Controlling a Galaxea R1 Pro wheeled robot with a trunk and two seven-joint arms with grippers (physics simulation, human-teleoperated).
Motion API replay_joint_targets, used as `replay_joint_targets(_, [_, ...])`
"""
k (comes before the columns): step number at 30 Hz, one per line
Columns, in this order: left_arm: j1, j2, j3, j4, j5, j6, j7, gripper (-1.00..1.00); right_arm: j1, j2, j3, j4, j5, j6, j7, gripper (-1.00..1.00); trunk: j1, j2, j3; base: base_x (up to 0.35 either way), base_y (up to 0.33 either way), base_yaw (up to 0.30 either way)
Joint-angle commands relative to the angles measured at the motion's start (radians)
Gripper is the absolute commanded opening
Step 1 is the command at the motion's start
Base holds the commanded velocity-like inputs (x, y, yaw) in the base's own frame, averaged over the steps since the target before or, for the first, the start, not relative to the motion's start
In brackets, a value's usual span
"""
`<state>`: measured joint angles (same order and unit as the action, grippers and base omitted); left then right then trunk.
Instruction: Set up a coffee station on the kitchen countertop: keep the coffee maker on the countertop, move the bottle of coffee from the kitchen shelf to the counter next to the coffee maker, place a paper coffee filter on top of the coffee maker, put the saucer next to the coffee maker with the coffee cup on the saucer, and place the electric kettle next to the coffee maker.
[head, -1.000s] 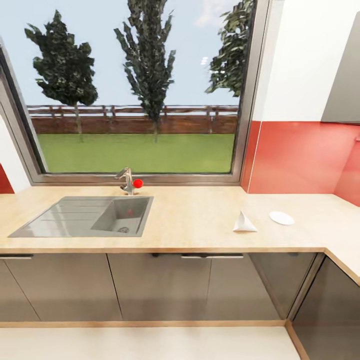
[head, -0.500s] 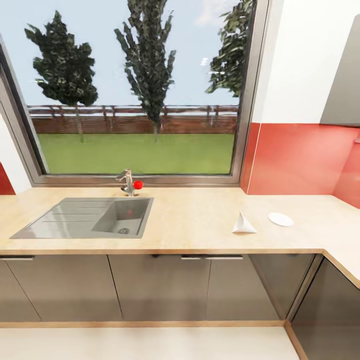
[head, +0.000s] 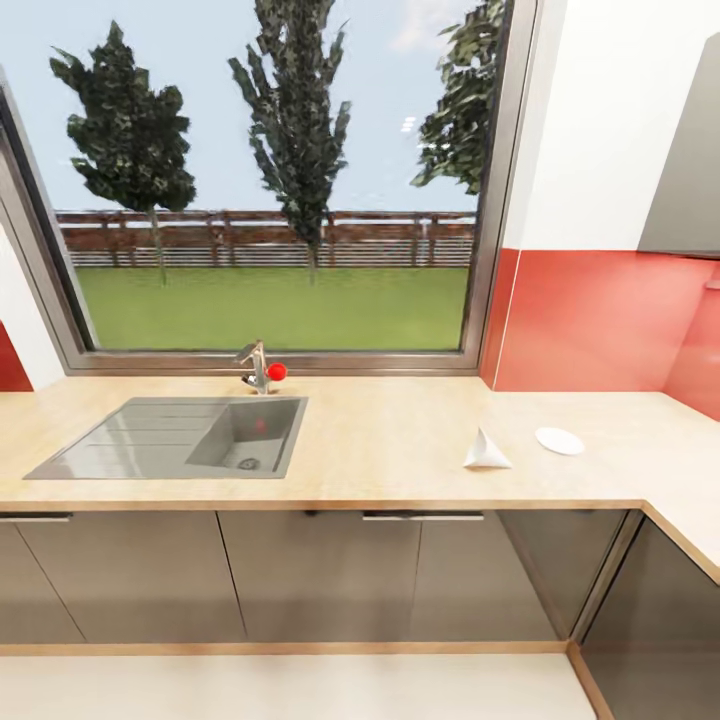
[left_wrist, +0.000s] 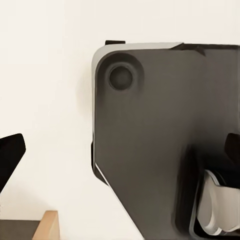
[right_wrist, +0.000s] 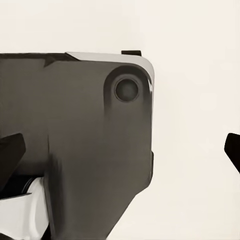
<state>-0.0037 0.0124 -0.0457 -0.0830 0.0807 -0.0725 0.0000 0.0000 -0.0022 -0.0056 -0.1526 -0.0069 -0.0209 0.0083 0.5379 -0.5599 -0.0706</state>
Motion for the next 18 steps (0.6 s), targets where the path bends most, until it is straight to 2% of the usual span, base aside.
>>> replay_joint_targets(1, [0.0,0.001,-0.005,0.0,0.008,-0.003,0.0,1.0,0.0,0.0,-0.001,-0.001,-0.001,-0.002,0.001,1.0,-0.004,0.006,0.002,0.0,0.0,0.0])
replay_joint_targets(18, [0.0,0.001,-0.005,0.0,0.01,-0.004,0.0,1.0,0.0,-0.001,-0.001,-0.001,-0.001,-0.002,0.001,1.0,-0.069,0.125,0.055,0.0,0.0,0.0])
